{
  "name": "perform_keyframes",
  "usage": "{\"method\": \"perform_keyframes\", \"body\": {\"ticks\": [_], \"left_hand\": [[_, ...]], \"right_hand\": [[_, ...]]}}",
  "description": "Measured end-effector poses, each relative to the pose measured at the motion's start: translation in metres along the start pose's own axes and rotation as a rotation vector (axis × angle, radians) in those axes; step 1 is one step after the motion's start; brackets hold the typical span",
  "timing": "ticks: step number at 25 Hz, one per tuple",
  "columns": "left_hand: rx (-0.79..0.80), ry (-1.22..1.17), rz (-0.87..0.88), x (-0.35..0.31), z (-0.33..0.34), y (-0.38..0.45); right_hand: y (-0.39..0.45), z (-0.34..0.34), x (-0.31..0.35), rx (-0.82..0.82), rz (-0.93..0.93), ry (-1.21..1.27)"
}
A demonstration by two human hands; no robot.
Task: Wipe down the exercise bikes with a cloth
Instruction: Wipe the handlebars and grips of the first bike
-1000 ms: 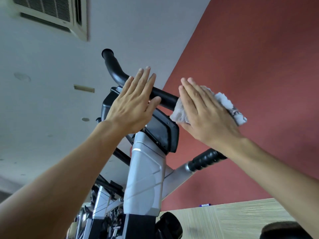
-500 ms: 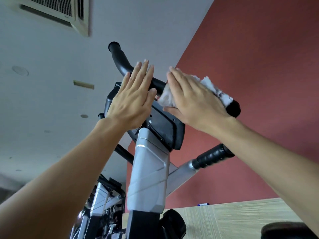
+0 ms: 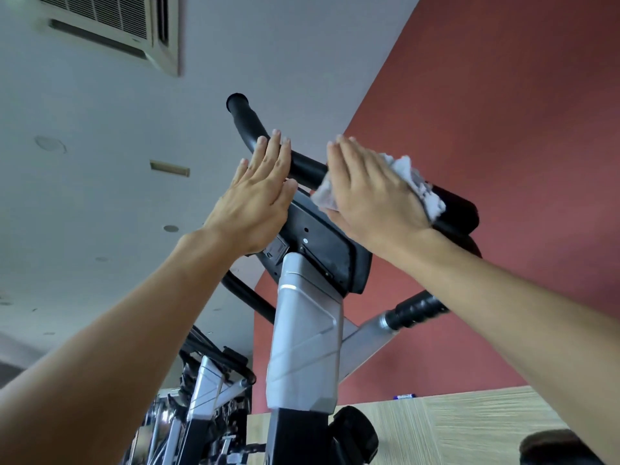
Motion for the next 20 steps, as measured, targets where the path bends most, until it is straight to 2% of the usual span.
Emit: {"method": "perform_keyframes", "body": {"ticks": [2,5,8,10,15,18,20], "left_hand": [[-0.036,-0.022,-0.033,0.000,-0.004,-0.001],[-0.062,0.030,-0.050,0.000,-0.008,-0.005],[-0.017,0.074,-0.052,0.001,-0.010,-0.010],[0.011,0.072,-0.059,0.002,-0.010,-0.008],[0.052,-0.034,-0.097,0.000,-0.007,-0.002],[0.044,0.029,-0.103,0.003,-0.016,-0.001],[0.043,0.112,-0.106,0.006,-0.023,-0.002]], "right_hand": [[0.020,0.003,0.008,0.036,-0.014,0.047],[-0.007,-0.008,-0.005,0.055,-0.099,0.080],[-0.059,-0.023,-0.022,0.007,-0.133,-0.071],[-0.074,-0.026,-0.027,-0.025,-0.063,-0.136],[-0.015,-0.011,0.003,-0.064,-0.002,-0.145],[0.027,-0.002,0.035,-0.035,-0.077,-0.073],[0.027,-0.002,0.030,0.004,-0.045,-0.036]]}}
Point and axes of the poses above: each hand's wrist, its own y-axis towards the middle knuckle, its own z-axis out of the palm, x = y × z, the point moved 9 cm from there along y, towards the middle knuckle, and after that the axes turned 4 degrees about -z, right-handed, at the moved point
